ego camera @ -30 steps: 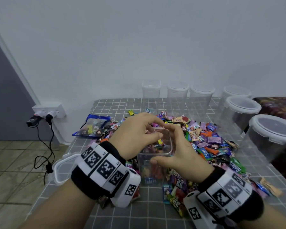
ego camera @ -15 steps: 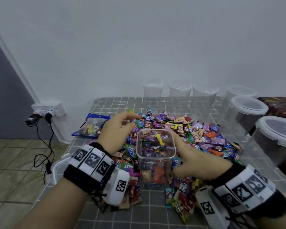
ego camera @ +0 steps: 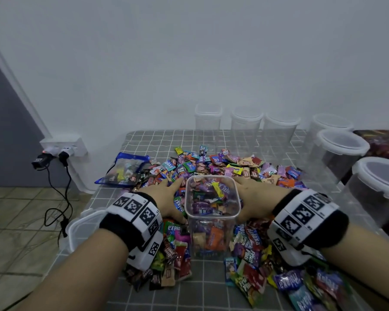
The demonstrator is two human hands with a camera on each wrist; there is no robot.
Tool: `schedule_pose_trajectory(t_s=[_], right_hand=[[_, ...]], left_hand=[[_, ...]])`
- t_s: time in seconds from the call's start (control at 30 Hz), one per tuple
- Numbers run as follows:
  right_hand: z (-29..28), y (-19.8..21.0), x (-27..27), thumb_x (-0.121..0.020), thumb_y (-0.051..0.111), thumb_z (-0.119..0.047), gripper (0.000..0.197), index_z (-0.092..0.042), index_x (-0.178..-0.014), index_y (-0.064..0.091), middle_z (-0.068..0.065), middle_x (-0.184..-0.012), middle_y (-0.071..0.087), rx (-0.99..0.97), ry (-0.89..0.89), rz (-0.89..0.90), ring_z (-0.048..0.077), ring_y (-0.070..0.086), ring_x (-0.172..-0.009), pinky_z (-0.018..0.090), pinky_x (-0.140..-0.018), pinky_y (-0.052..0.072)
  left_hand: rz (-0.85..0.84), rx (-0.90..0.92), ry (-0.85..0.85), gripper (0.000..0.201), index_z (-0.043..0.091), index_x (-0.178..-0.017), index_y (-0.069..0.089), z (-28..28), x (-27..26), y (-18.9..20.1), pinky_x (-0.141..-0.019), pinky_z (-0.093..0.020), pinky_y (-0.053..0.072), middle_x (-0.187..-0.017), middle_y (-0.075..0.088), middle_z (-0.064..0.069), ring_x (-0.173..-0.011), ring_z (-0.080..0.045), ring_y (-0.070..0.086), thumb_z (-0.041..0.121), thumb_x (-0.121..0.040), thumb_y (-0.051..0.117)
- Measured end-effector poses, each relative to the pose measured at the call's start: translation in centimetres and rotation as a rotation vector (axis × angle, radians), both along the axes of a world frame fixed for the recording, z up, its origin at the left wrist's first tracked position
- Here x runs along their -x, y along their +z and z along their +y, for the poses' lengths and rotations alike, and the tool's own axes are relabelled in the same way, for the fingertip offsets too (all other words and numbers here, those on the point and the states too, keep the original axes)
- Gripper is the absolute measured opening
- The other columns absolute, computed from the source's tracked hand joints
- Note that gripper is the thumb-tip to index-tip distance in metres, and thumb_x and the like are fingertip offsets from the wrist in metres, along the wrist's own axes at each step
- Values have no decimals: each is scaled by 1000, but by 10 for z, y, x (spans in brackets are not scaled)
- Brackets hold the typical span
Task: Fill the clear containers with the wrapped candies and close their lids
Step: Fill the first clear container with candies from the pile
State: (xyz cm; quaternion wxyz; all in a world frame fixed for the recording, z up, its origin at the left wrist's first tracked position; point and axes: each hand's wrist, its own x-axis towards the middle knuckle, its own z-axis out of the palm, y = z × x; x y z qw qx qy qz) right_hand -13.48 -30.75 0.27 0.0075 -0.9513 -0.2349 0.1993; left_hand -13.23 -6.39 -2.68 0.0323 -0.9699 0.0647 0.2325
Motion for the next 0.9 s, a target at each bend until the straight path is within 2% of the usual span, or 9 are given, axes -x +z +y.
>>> schedule_pose_trajectory(t_s=[0.07, 0.13, 0.2, 0.27, 0.37, 0.43, 0.57, 0.73, 0.9], right_hand=[[2, -5, -5, -66, 73, -61, 118, -34, -150, -5, 1, -155, 15, 33, 4, 8, 26, 31, -136, 49, -104, 40], [5, -8, -8, -66, 73, -62, 117, -35, -149, -5, 3, -156, 16, 72, 13, 24, 28, 34, -135, 49, -103, 41], [6, -10, -9, -71, 72, -57, 112, -32, -150, -4, 5, -158, 10, 116, 14, 53, 28, 29, -138, 48, -106, 37], [7, -9, -9, -75, 73, -51, 109, -30, -151, -2, 7, -158, 7, 133, 13, 73, 29, 28, -139, 47, -109, 35], [7, -8, -9, -75, 74, -49, 106, -31, -151, 3, 9, -155, 16, 110, 15, 70, 30, 33, -136, 47, -107, 37], [7, -8, -8, -76, 74, -46, 101, -31, -150, 8, 10, -151, 24, 84, 9, 68, 31, 37, -132, 48, -105, 38], [9, -8, -8, -78, 73, -43, 87, -27, -146, 22, 10, -141, 33, 64, -6, 38, 33, 42, -126, 46, -101, 42], [10, -12, -10, -80, 70, -43, 67, -25, -136, 37, 8, -125, 45, 40, 0, -4, 31, 51, -113, 44, -94, 48], [9, -6, -6, -93, 58, -24, 30, -17, -122, 52, 7, -114, 56, 1, 13, -45, 27, 56, -105, 38, -91, 49]], left_hand=[[-22, -5, -22, 113, 41, -146, -9, -1, -2, -2, -96, -47, 48, -155, 17, -4, -133, -27, 38, 81, -62, 56], [-21, -21, -51, 97, 43, -147, 2, -1, -1, -1, -97, -45, 47, -156, 16, -3, -133, -26, 40, 75, -72, 54], [-21, -46, -74, 82, 43, -147, 12, -3, 2, 2, -98, -42, 47, -156, 16, -3, -132, -26, 41, 68, -80, 52], [-24, -74, -87, 77, 43, -147, 13, -3, 6, 4, -94, -39, 48, -157, 13, -2, -131, -27, 42, 66, -83, 49], [-35, -52, -100, 72, 47, -146, 15, 0, 8, 4, -94, -39, 48, -158, 14, 1, -129, -27, 44, 65, -85, 49], [-56, -21, -99, 66, 48, -143, 23, 2, 7, 4, -90, -37, 49, -156, 20, 3, -125, -25, 48, 63, -85, 50], [-127, 63, -39, 51, 39, -133, 48, 3, 9, 6, -90, -36, 49, -130, 57, 3, -112, -20, 56, 52, -85, 61], [-169, 58, 23, 39, 30, -124, 56, 0, 8, 7, -84, -35, 51, -115, 64, 0, -104, -22, 58, 45, -88, 59], [-204, 113, 66, 24, 25, -109, 63, 0, 10, 11, -80, -35, 51, -95, 66, -1, -90, -21, 60, 37, -88, 59]])
